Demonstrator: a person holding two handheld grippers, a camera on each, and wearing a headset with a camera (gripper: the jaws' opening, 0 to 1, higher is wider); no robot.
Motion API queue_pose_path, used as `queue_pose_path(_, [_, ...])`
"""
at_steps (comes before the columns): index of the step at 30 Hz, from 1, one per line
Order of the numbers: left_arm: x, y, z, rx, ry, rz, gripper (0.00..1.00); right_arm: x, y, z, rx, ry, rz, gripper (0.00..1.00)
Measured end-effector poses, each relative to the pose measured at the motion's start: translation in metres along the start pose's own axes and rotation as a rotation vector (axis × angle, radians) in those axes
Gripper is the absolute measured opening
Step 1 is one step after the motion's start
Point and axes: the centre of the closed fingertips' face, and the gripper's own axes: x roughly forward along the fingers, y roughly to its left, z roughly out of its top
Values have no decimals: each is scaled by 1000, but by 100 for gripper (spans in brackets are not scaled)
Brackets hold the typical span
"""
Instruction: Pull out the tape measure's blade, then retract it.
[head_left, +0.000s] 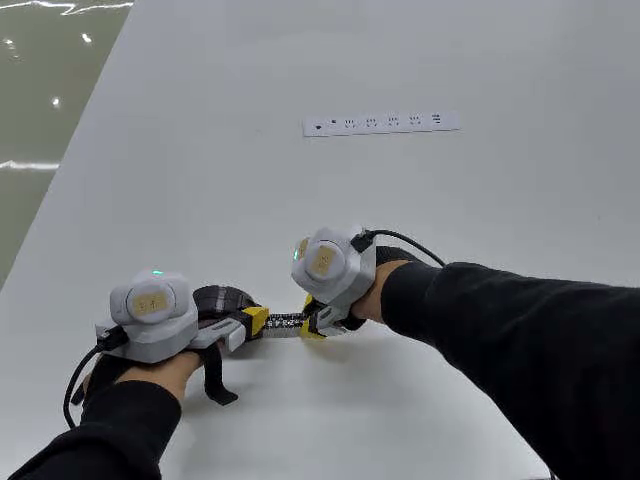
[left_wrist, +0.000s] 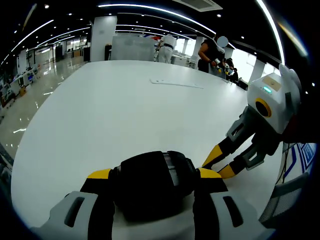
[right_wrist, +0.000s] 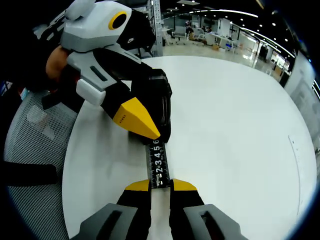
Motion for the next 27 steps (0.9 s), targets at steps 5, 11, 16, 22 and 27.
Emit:
queue_pose_path(5, [0, 1, 0, -1, -2, -1, 58, 1, 0, 2, 7, -8, -3, 8])
queue_pose_path(11, [0, 2, 0, -1, -2, -2, 58, 2, 0, 3, 11, -10, 4, 8])
queue_pose_path(16, [0, 2, 0, 0, -4, -1, 58, 3, 0, 4, 8, -10, 8, 9])
queue_pose_path(22, [0, 1, 0, -1, -3, -3, 58, 3, 1, 7, 18, -18, 11, 9])
queue_pose_path(27, [0, 1, 0, -1, -4, -2, 58, 4, 1, 8, 19, -20, 9, 9])
